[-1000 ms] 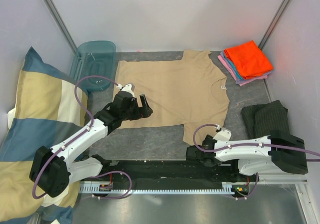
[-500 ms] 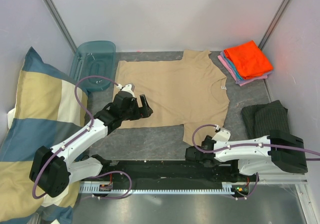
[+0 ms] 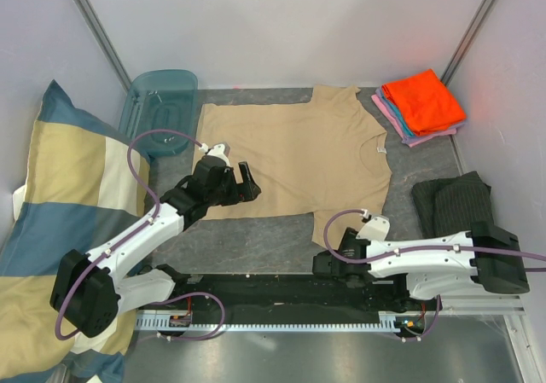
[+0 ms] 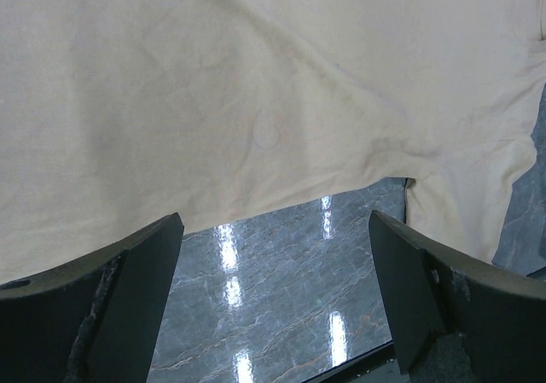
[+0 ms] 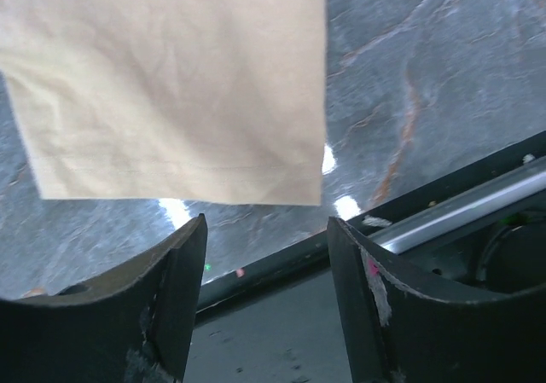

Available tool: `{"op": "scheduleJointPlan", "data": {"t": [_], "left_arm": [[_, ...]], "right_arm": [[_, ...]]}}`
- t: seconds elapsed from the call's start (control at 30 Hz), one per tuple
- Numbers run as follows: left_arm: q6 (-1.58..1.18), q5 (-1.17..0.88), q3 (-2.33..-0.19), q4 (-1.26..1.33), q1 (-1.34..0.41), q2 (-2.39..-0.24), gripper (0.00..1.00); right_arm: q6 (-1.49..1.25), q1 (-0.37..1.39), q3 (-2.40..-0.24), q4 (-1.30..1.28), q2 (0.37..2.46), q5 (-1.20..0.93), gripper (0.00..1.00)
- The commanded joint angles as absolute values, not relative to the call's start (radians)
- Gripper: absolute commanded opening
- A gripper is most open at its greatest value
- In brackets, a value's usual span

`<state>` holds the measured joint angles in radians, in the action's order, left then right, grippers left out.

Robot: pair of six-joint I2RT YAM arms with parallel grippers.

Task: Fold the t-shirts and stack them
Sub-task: Grap the side of the flattened tshirt closest away from the robot with both arms

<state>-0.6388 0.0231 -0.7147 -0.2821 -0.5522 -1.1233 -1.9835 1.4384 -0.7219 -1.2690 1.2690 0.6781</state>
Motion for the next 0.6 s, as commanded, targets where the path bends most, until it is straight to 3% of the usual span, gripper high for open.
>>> {"op": "scheduleJointPlan", "data": {"t": [0.0,0.57], "left_arm": [[-0.629,0.018,-0.729,-0.262,-0.557,-1.129,0.98],[-0.634,0.005,-0.726,-0.25,-0.557,-1.17,0.98]], "right_arm": [[-2.361,1.443,-0.678,-1.316,1.212,0.703,0.67],[-2.421,1.443,-0.611,-1.22,1.316,0.689,0.56]]}}
